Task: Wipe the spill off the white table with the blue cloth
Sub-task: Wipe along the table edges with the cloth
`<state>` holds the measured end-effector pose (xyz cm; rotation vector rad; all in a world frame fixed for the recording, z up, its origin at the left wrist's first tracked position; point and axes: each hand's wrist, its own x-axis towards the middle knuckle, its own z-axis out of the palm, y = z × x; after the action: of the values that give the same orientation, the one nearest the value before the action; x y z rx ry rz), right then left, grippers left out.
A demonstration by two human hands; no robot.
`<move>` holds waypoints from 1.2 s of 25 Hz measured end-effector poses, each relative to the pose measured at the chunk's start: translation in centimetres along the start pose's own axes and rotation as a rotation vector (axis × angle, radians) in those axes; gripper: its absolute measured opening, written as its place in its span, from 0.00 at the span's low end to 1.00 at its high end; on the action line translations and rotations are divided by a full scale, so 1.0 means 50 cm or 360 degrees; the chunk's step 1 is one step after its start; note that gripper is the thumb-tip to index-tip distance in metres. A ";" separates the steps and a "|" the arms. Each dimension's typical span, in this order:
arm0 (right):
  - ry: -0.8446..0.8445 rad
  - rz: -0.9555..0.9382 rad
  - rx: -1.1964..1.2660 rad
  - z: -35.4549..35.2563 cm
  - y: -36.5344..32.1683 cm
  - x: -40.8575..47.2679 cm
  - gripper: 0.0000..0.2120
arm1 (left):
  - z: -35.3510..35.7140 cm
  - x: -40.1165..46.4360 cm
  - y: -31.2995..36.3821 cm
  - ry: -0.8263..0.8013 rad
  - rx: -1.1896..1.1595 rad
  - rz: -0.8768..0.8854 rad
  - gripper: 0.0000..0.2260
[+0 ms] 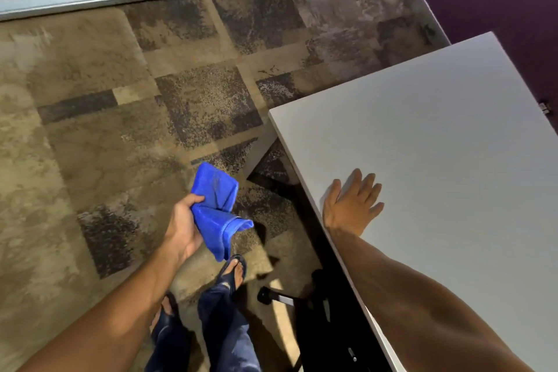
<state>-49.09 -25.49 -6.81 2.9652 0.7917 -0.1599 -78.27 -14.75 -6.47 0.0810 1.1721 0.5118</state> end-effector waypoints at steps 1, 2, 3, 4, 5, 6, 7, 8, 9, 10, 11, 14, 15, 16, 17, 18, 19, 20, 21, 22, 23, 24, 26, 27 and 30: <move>0.0006 0.0001 -0.0026 0.001 0.001 0.002 0.31 | 0.006 0.003 -0.009 -0.0023 -0.0032 -0.0013 0.14; 0.0012 -0.0008 -0.0055 0.004 0.002 0.004 0.31 | 0.009 0.006 -0.019 -0.0033 -0.0065 -0.0022 0.16; 0.0015 -0.0015 -0.0065 0.007 0.000 0.006 0.31 | 0.011 0.008 -0.026 -0.0036 -0.0083 -0.0018 0.17; 0.0013 -0.0006 -0.0062 0.008 -0.001 0.007 0.31 | 0.014 0.010 -0.031 -0.0037 -0.0078 -0.0011 0.17; 0.0011 0.0003 -0.0067 0.008 0.000 0.006 0.31 | 0.018 0.009 -0.036 -0.0040 -0.0065 -0.0010 0.19; 0.0026 -0.0007 -0.0093 0.008 0.000 0.005 0.32 | 0.020 0.008 -0.039 -0.0044 -0.0064 -0.0002 0.20; 0.0049 -0.0016 -0.0124 0.009 0.001 0.004 0.32 | 0.022 0.007 -0.041 -0.0057 -0.0067 0.0016 0.21; 0.0056 -0.0012 -0.0128 0.007 0.002 0.008 0.32 | 0.023 0.006 -0.042 -0.0076 -0.0064 0.0037 0.21; 0.0053 -0.0004 -0.0121 0.005 0.003 0.010 0.33 | 0.023 0.004 -0.043 -0.0104 -0.0060 0.0051 0.21; 0.0050 -0.0008 -0.0123 0.003 0.003 0.008 0.34 | 0.018 0.001 -0.043 -0.0133 -0.0071 0.0060 0.21; 0.0054 -0.0019 -0.0132 0.002 0.002 0.005 0.35 | 0.012 0.000 -0.040 -0.0157 -0.0085 0.0070 0.21; 0.0063 -0.0016 -0.0118 -0.005 -0.004 0.003 0.37 | -0.006 -0.011 -0.026 -0.0211 -0.0060 0.0101 0.21; 0.0051 -0.0015 -0.0119 -0.007 -0.005 -0.002 0.36 | -0.013 -0.018 -0.023 -0.0219 -0.0055 0.0112 0.20; 0.0040 -0.0013 -0.0120 -0.008 -0.007 -0.004 0.35 | -0.017 -0.023 -0.019 -0.0225 -0.0062 0.0114 0.20; 0.0024 -0.0006 -0.0114 -0.009 -0.007 -0.006 0.34 | -0.020 -0.028 -0.016 -0.0223 -0.0077 0.0102 0.20; 0.0009 0.0004 -0.0100 -0.010 -0.010 -0.009 0.34 | -0.021 -0.034 -0.012 -0.0224 -0.0088 0.0090 0.20; -0.0008 0.0017 -0.0086 -0.011 -0.013 -0.011 0.34 | -0.021 -0.038 -0.009 -0.0236 -0.0100 0.0084 0.20; -0.0034 0.0037 -0.0067 -0.013 -0.018 -0.012 0.33 | -0.019 -0.041 -0.007 -0.0253 -0.0121 0.0077 0.20; -0.0074 0.0073 -0.0031 -0.013 -0.021 -0.015 0.33 | -0.015 -0.046 -0.005 -0.0266 -0.0141 0.0065 0.20; -0.0116 0.0117 0.0011 -0.011 -0.022 -0.017 0.33 | -0.010 -0.050 -0.004 -0.0273 -0.0150 0.0054 0.20; -0.0146 0.0166 0.0054 -0.011 -0.025 -0.019 0.32 | -0.004 -0.049 -0.005 -0.0272 -0.0147 0.0041 0.20; -0.0158 0.0218 0.0096 -0.010 -0.030 -0.020 0.32 | 0.000 -0.044 -0.007 -0.0262 -0.0145 0.0027 0.20; -0.0177 0.0347 0.0147 -0.011 -0.044 -0.027 0.32 | 0.010 -0.035 -0.010 -0.0235 -0.0152 -0.0011 0.21; -0.0172 0.0418 0.0132 -0.009 -0.052 -0.033 0.32 | 0.015 -0.029 -0.009 -0.0242 -0.0130 -0.0031 0.21; -0.0221 0.0567 0.0130 -0.014 -0.072 -0.041 0.31 | 0.025 -0.027 0.006 -0.0269 -0.0039 -0.0054 0.21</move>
<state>-52.61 -23.35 -6.02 3.0662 0.2396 -0.3774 -77.63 -14.78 -4.72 0.0813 1.0005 0.4798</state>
